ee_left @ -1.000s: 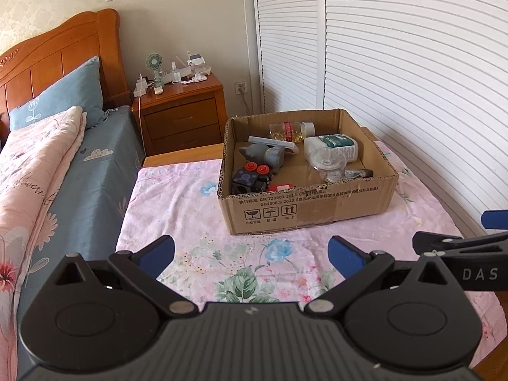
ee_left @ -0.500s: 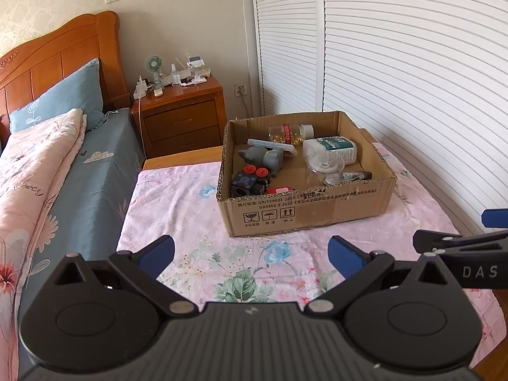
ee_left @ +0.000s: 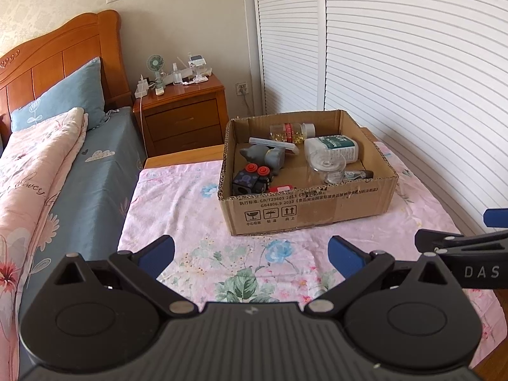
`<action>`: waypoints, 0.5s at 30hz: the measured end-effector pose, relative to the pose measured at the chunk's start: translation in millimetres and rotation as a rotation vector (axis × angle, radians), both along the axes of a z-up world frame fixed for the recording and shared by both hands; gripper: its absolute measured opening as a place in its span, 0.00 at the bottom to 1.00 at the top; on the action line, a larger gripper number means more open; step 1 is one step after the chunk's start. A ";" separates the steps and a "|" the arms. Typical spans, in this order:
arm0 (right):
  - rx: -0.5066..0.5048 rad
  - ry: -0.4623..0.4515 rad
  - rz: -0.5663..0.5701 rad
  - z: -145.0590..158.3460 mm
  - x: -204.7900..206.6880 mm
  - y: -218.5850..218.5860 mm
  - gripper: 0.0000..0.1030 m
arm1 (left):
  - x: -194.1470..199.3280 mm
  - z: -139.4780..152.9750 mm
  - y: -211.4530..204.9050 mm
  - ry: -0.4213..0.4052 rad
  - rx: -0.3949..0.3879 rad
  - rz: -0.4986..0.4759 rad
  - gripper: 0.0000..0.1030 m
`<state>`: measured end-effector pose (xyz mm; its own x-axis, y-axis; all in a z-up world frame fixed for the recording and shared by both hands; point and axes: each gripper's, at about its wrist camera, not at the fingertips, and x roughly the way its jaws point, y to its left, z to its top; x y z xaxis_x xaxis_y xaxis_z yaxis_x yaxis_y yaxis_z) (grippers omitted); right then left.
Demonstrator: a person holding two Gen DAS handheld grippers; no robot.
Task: Organize rigid objects
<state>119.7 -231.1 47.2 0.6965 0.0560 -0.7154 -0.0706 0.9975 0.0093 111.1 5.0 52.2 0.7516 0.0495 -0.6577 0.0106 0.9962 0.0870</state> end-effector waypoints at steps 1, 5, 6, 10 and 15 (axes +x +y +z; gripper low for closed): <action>0.001 -0.001 0.000 -0.2 -0.7 0.2 1.00 | 0.1 0.1 0.0 0.000 0.000 0.001 0.99; 0.002 -0.002 0.000 -0.2 -0.9 -0.4 1.00 | -0.2 0.0 -0.7 0.000 0.000 0.000 0.99; 0.001 -0.001 -0.001 -0.2 -0.9 -0.3 1.00 | -0.3 0.0 -0.8 0.001 0.000 -0.001 0.99; 0.001 -0.004 0.001 0.1 -1.8 -0.2 1.00 | -0.7 0.0 -2.0 0.003 -0.003 -0.004 0.99; 0.002 -0.004 0.001 0.0 -2.1 0.0 1.00 | -1.7 0.2 -3.3 0.002 -0.004 -0.007 0.99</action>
